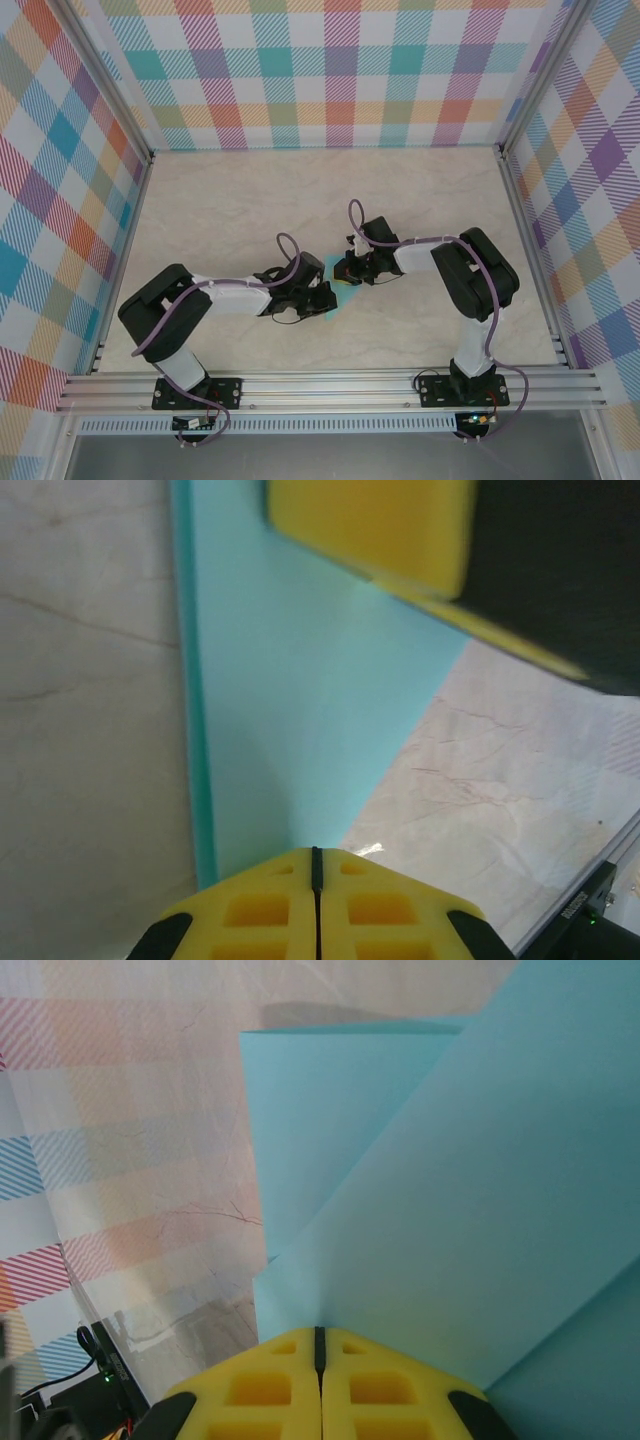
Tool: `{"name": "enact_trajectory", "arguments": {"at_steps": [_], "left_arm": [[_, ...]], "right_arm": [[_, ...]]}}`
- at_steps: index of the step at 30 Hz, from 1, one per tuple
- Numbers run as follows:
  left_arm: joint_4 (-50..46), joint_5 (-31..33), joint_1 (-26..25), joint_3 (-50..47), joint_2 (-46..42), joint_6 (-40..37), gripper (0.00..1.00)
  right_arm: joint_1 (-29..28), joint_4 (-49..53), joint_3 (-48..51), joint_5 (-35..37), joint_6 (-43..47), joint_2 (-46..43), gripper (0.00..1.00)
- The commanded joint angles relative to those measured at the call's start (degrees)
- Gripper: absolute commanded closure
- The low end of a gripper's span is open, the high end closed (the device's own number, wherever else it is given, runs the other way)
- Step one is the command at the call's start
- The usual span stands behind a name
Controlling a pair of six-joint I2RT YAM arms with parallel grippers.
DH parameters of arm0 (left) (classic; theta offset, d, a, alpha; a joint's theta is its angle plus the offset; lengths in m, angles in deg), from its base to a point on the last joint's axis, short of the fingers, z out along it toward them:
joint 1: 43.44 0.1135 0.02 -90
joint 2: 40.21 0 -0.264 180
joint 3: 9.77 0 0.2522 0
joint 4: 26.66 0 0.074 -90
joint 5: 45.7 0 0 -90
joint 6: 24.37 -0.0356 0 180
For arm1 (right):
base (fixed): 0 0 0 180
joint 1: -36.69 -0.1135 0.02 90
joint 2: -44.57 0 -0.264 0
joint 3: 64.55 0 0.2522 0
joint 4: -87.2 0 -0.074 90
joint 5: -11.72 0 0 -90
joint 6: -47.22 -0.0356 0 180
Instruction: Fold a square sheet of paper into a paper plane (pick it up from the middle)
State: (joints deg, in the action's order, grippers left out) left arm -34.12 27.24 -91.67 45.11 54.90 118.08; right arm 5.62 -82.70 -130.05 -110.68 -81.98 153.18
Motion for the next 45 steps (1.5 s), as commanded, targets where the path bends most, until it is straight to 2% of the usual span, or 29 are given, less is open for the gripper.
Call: {"name": "enact_trajectory", "arguments": {"at_steps": [1, 14, 23, 34, 39, 45], "left_arm": [[1.69, -1.53, -0.01, -2.27, 1.04, 2.06, 0.95], [0.76, -1.64, -1.33, -11.83, -4.52, 3.11, 0.95], [-5.32, -1.95, -2.05, -11.44, -6.77, 0.06, 0.95], [-12.98, 5.95, -1.59, -3.31, -17.9, -3.78, 0.94], [-10.96, 5.5, -0.24, -1.09, -16.53, -4.1, 0.94], [-8.14, 3.67, 0.66, 3.46, -10.12, -3.81, 0.95]], "right_arm": [[-0.07, 2.14, 1.86, 5.33, 0.3, 3.97, 0.94], [-0.04, 3.22, 1.74, 5.93, 0.88, 4.58, 0.94], [-0.09, 3.78, 1.64, 5.97, 1.14, 4.5, 0.94], [-0.04, 5.22, 0.68, 5.93, 0.94, 4.67, 0.94], [-0.04, 5.84, 0.42, 6.01, 1.18, 4.04, 0.94], [-0.04, 4.69, 0.81, 6.29, 0.55, 4.41, 0.93]]}}
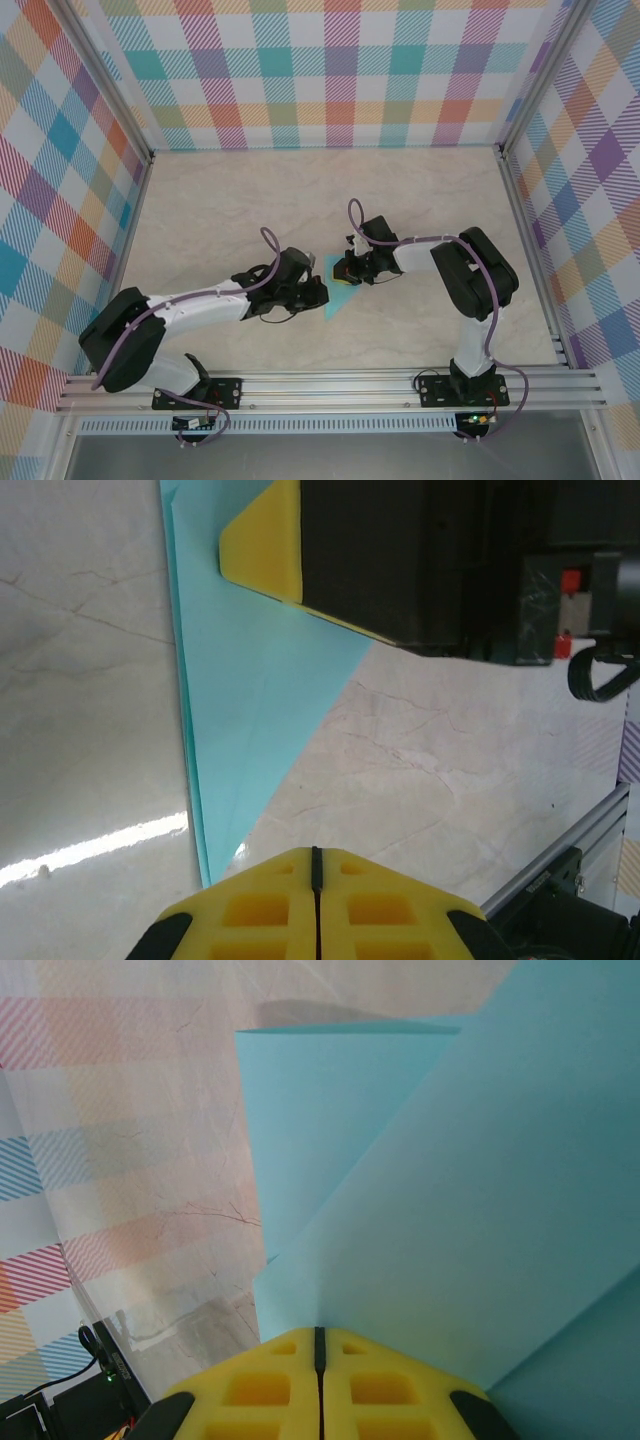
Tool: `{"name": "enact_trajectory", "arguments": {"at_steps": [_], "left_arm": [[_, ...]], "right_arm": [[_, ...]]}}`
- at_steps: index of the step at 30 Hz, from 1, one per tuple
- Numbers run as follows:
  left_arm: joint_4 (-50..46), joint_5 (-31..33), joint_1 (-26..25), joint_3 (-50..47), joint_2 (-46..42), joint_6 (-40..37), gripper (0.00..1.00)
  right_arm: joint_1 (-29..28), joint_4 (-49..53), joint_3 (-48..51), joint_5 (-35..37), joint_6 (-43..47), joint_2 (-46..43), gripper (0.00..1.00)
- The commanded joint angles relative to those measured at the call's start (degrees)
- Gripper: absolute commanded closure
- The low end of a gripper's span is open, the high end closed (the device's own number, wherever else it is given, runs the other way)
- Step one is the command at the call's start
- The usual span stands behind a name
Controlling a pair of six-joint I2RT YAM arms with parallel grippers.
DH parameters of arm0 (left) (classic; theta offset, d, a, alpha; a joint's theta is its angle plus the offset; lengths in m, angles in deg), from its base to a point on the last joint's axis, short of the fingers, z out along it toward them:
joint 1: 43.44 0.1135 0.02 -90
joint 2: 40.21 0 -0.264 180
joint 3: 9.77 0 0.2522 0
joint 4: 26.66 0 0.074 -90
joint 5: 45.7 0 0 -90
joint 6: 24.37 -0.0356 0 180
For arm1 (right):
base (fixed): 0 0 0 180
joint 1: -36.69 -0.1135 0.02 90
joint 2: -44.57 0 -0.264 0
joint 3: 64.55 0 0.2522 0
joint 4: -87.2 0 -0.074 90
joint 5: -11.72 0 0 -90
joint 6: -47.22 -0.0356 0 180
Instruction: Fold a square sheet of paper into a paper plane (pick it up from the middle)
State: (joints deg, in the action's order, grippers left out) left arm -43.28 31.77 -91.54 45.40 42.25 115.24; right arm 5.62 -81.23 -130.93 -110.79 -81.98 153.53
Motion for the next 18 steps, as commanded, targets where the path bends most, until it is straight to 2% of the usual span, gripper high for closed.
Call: {"name": "enact_trajectory", "arguments": {"at_steps": [1, 13, 18], "left_arm": [[1.21, -0.82, 0.46, 3.83, 3.45, -0.9, 0.95], [5.44, -5.99, 0.7, 5.37, 16.19, 0.67, 0.95], [5.45, -6.45, 0.59, 0.63, 15.57, 1.19, 0.95]], "right_arm": [[-0.04, 2.81, 1.87, 6.37, 0.46, 4.06, 0.93], [-0.04, 1.98, 2.0, 7.15, -0.35, 5.62, 0.93], [-0.04, 2.82, 1.82, 7.81, 0.07, 5.55, 0.93]]}}
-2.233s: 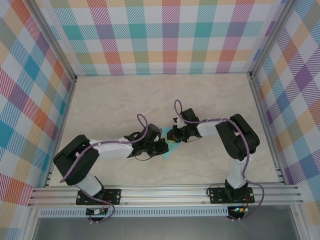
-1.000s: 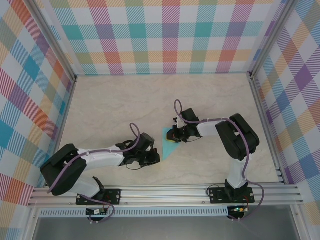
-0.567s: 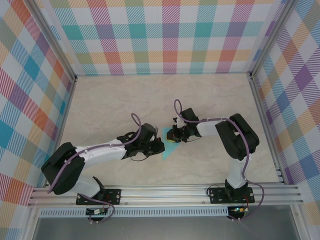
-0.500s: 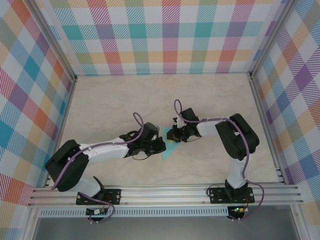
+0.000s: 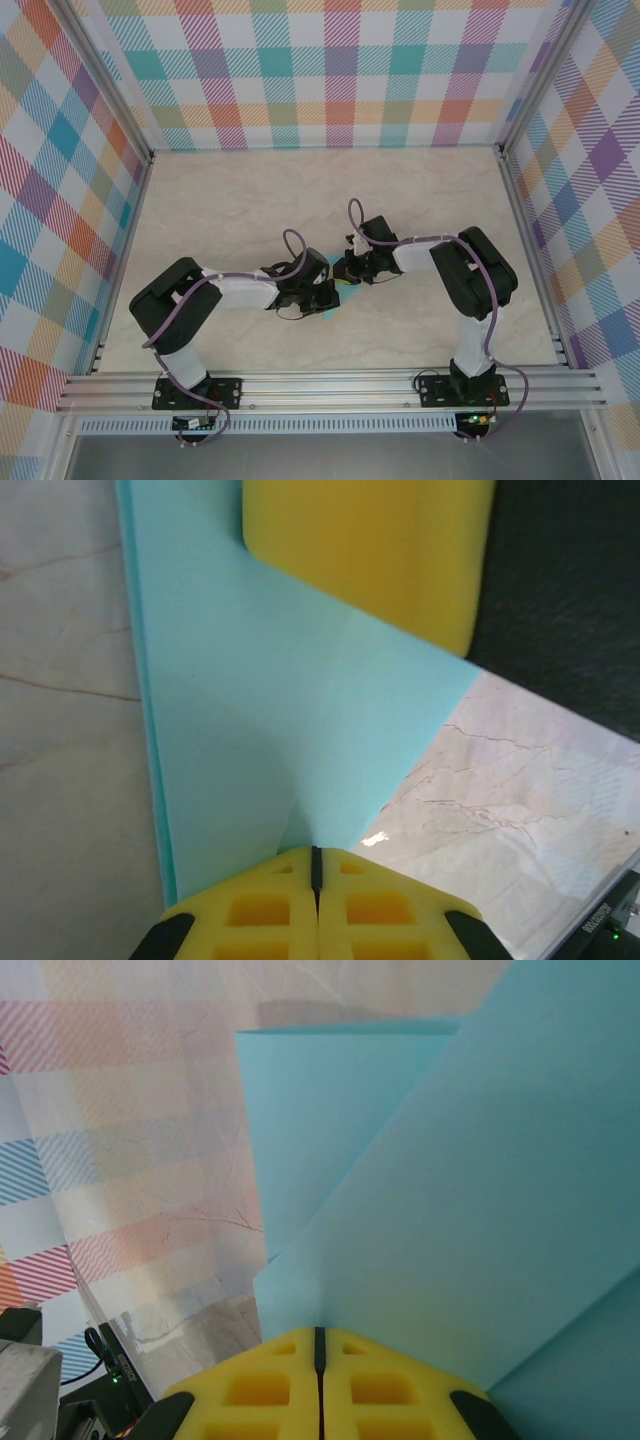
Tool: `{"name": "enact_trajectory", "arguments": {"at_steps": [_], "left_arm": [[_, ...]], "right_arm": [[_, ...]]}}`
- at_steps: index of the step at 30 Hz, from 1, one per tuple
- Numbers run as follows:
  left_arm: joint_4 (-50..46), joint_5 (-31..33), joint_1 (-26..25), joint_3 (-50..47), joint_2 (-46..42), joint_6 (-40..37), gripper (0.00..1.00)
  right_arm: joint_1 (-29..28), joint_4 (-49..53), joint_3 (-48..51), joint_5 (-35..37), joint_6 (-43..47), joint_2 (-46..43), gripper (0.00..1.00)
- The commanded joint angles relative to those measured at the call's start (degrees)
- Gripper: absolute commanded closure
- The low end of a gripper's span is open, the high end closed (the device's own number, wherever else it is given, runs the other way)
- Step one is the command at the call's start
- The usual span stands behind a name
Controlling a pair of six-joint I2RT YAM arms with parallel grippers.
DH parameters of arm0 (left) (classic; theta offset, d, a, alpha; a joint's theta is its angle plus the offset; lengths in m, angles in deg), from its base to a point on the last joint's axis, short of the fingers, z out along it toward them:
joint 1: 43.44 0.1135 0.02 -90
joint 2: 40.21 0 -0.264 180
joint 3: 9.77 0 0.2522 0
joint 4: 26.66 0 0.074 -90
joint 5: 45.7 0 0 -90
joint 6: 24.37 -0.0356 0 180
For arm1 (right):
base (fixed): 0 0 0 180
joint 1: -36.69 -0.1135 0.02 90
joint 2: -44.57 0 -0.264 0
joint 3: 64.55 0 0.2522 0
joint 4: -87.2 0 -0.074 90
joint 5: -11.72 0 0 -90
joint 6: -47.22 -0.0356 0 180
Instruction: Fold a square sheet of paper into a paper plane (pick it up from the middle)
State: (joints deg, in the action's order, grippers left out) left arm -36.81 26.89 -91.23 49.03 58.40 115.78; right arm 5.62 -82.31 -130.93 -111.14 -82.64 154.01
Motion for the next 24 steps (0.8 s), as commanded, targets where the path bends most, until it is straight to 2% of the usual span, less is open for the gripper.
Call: {"name": "enact_trajectory", "arguments": {"at_steps": [1, 8, 12, 15, 19, 24], "left_arm": [[-0.69, -1.56, 0.19, -4.47, -1.3, 1.22, 0.95], [2.09, -2.41, -0.31, -14.27, -8.17, 3.25, 0.95], [1.27, -1.96, -0.43, -15.94, -11.27, 3.55, 0.94], [-1.13, -0.38, -0.4, -14.22, -14.41, 2.48, 0.94], [-5.92, 5.14, -0.09, -9.57, -18.87, 1.04, 0.94], [-5.96, 7.74, 1.11, -4.17, -16.5, -0.51, 0.94]], "right_arm": [[-0.04, 4.06, 1.82, 8.16, 0.86, 5.03, 0.93], [-0.04, 4.55, 1.73, 8.08, 1.2, 5.16, 0.93], [-0.04, 4.49, 1.82, 7.65, 1.27, 5.05, 0.93], [-0.04, 4.51, 1.82, 7.44, 1.41, 4.64, 0.93], [-0.04, 5.08, 1.56, 7.62, 1.32, 4.11, 0.93], [-0.04, 4.79, 1.47, 7.49, 0.86, 3.84, 0.92]]}}
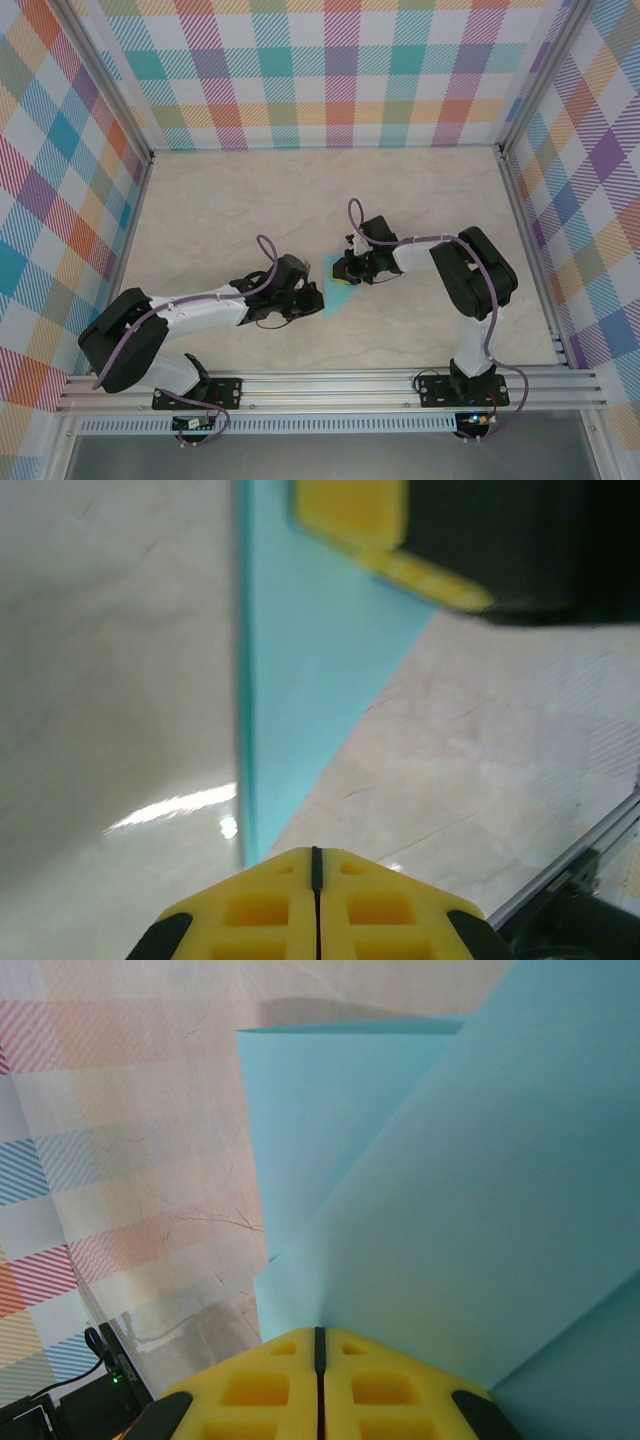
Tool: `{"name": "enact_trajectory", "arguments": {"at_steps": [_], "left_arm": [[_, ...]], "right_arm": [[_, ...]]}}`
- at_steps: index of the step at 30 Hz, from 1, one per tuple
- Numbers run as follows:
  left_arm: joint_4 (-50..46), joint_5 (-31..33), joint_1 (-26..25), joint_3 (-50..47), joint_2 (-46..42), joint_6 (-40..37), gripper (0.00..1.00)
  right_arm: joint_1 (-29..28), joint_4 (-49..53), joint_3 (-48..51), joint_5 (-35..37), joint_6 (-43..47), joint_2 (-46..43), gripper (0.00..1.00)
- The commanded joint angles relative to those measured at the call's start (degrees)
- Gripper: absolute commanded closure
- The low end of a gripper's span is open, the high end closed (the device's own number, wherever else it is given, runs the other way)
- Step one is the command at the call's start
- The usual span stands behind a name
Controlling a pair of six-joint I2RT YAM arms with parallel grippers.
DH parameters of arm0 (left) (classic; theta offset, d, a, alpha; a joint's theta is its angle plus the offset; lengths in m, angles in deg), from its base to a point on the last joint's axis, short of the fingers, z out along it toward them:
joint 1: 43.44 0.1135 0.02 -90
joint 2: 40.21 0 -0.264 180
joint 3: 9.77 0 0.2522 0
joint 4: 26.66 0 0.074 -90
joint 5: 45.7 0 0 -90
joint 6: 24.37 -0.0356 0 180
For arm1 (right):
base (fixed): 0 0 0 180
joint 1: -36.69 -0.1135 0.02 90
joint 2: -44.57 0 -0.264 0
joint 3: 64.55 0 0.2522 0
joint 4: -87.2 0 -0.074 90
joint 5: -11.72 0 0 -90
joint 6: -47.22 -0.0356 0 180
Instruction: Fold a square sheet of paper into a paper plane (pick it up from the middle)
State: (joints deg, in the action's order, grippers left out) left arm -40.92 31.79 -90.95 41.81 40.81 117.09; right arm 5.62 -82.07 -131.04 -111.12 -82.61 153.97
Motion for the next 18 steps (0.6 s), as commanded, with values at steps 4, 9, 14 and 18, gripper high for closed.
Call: {"name": "enact_trajectory", "arguments": {"at_steps": [4, 9, 14, 18], "left_arm": [[-0.62, 2.59, 0.91, 7.47, 7.16, -2.33, 0.95], [-0.83, 2.89, 0.94, 9.72, 13.76, -2.6, 0.96], [-1.27, 3.84, 0.92, 9.18, 16.4, -2.51, 0.97], [-3.38, 4.88, 0.88, 8.79, 18.19, -2.68, 0.98]], "right_arm": [[-0.04, 4.26, 1.49, 7.25, 0.37, 3.73, 0.93], [-0.04, 4.25, 1.01, 6.92, 0.02, 3.45, 0.93], [-0.04, 5.08, -0.04, 6.66, 0.42, 3.26, 0.93], [-0.04, 5.62, -0.53, 6.17, 1.45, 1.36, 0.92]]}}
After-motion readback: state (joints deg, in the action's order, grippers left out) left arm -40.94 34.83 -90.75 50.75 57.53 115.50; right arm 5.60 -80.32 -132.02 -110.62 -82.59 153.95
